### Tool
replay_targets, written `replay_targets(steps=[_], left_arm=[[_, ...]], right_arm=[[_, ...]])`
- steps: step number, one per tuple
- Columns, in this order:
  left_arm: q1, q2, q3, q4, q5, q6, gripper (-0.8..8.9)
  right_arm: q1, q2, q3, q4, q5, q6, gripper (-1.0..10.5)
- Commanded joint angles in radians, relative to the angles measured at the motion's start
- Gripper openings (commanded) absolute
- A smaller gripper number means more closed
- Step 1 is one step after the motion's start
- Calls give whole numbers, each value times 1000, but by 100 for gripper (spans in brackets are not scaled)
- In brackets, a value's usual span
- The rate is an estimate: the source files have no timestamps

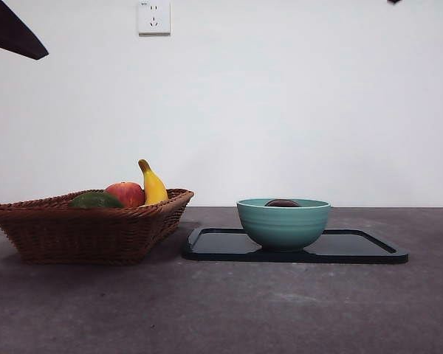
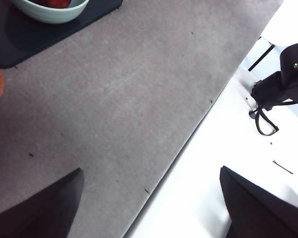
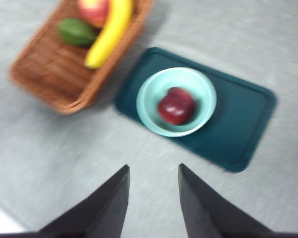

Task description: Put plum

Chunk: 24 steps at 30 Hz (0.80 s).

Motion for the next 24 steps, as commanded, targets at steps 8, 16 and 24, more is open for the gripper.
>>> replay_targets(steps=[8,16,24], left_arm=[[-6,5,10,51,6,5,437],[-6,5,10,51,6,5,437],[-6,5,10,51,6,5,437]], right_arm=[[140,-224,-250,-4,-5,25,159],[203,-362,-389,-3,-48,44,159],[203,-393,-403,-3,-47,49,159]])
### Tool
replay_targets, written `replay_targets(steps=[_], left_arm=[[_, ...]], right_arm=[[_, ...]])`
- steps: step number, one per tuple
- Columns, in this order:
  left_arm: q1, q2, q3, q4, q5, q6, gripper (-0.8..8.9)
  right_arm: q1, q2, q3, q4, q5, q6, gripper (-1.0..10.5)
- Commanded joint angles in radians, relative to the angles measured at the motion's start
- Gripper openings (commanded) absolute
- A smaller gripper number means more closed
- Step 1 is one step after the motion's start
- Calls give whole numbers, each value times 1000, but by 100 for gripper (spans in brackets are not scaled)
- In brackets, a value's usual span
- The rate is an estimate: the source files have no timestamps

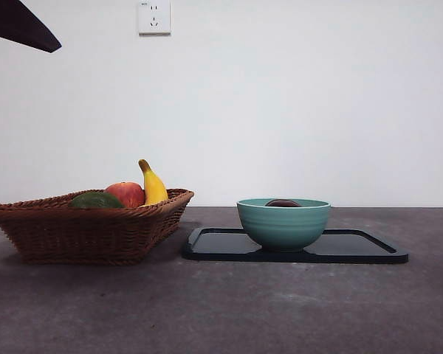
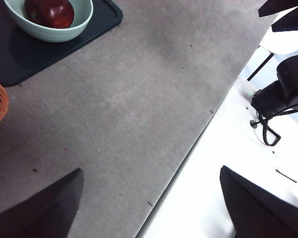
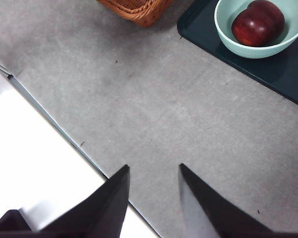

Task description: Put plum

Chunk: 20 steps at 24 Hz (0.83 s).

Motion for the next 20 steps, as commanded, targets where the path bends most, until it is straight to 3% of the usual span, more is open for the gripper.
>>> replay_targets(steps=[1,11,15,20], left_arm=[[-6,5,10,7,6,5,437],[-6,6,10,42,6,-5,437],[-7,20,16,180,-3,-97,447],[-17,108,83,266,-59,-134,467]], right_arm=[[7,4,4,10,-1,13,159],[7,4,4,10,-2,13,159],[7,4,4,10,-1,13,159],[7,4,4,10,-1,13,159]])
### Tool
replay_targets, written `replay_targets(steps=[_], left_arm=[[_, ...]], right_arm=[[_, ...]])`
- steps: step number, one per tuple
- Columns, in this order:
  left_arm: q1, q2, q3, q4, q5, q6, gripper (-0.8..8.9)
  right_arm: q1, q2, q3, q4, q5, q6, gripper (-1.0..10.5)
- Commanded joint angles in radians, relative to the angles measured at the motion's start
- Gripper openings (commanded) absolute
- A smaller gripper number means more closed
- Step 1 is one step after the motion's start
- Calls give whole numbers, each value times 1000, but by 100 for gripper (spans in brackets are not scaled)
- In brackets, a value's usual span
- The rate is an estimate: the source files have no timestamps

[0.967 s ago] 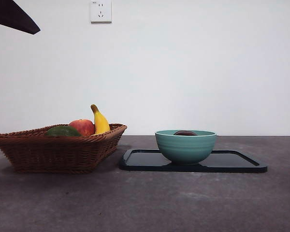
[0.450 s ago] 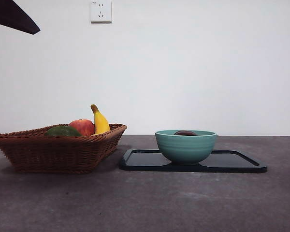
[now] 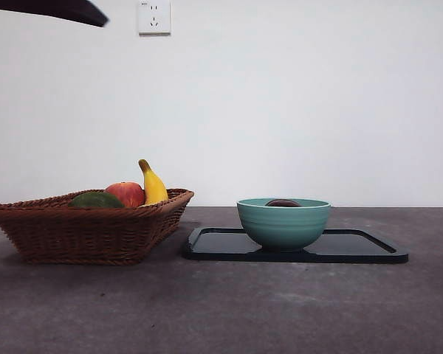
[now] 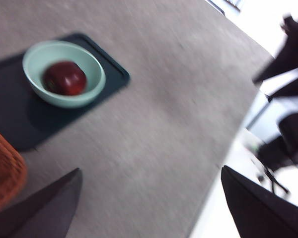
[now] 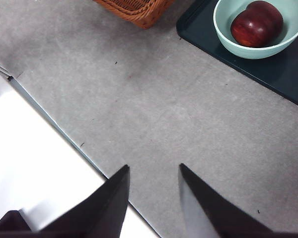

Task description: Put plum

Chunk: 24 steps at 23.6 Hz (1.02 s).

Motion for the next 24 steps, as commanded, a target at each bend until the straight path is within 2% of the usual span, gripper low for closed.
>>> replay_targets(steps=[1,9,17,24], left_arm=[[-14,82,82,19,-40,-31,468],[-40,392,375,19,-135,-56,466],[-95,801,730,11,-250,-108,465],[-152,1072,945,-22,-355,-106,465]], right_arm=[[7,6,4,10,-2,11,159],[7,6,4,10,-2,11,159],[7,5,4,6,-1,23,159],[7,-42,4,-69,0,45,159]])
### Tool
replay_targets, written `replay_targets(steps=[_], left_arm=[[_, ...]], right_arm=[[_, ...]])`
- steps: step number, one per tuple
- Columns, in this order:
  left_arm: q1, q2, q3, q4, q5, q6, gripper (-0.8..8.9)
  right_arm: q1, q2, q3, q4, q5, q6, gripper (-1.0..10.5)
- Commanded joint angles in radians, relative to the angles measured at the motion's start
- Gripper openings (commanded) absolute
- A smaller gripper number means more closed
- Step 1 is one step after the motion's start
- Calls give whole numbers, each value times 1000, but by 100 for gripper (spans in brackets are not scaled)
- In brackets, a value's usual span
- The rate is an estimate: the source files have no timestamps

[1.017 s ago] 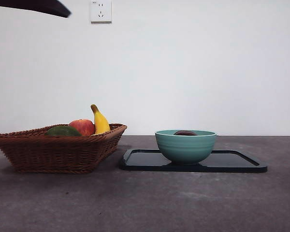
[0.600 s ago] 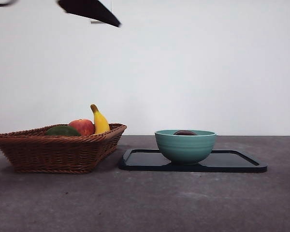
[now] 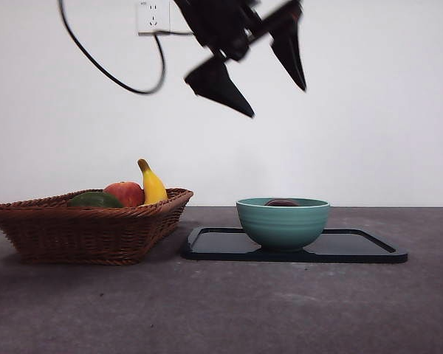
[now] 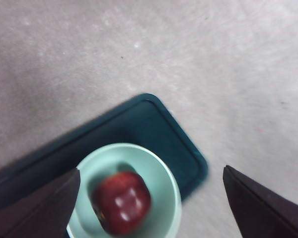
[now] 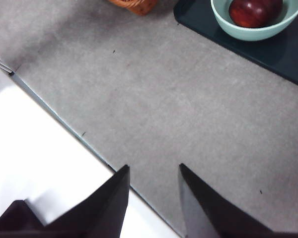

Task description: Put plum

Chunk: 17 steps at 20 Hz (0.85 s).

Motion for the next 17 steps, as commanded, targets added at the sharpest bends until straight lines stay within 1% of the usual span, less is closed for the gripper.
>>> replay_targets(steps=[1,5,7,9,11,17], left_arm=[[-20,90,82,-23,-25,-2,464],[-43,195,131,-61,-84,2,464],[-52,228,132,-61,-87,2,464],[-63,258,132,-66,-111,2,464],[-72,280,132,-80,-138,7,464],[-85,306,132,-86,-161,10,463]], right_arm=[[7,-27,4,-20,0,20,159],[7,-94,4,-44,0,41,159],[6,-118,4,-46,0,55,159],[6,-128,4,-54,0,59,159],[7,-130,4,-68,0,58,159],[7,-132,4,-68,0,58,159]])
